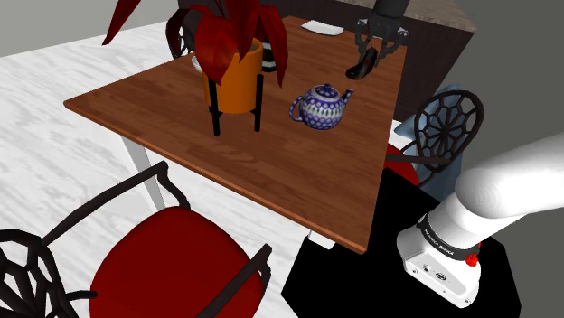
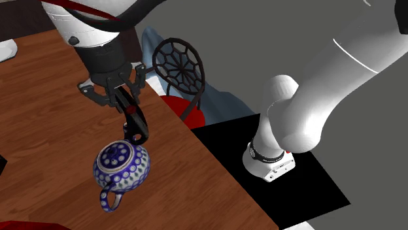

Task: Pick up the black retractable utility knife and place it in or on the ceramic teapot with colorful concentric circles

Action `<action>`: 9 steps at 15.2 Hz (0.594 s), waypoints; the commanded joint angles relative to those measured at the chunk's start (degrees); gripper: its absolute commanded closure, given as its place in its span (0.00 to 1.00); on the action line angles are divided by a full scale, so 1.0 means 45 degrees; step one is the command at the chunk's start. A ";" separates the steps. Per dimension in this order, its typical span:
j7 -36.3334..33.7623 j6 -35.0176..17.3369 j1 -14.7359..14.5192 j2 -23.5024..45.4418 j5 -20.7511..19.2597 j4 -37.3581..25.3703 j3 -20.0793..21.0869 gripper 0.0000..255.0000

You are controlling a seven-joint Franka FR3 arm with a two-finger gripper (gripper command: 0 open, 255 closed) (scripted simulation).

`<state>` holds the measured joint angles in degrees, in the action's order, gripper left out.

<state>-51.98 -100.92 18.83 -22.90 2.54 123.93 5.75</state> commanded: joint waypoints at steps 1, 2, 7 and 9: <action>-0.0602 -0.0017 -0.0186 0.0681 0.0097 -0.0675 0.0430 1.00; -0.0859 -0.0022 -0.0261 0.1043 0.0107 -0.1037 0.0608 1.00; -0.1902 -0.0131 -0.0561 0.2578 0.0024 -0.2479 0.1294 1.00; -0.1898 -0.0473 -0.0568 0.2581 0.0028 -0.2139 0.1300 1.00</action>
<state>-60.23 -102.44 16.37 -11.58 2.67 114.01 11.41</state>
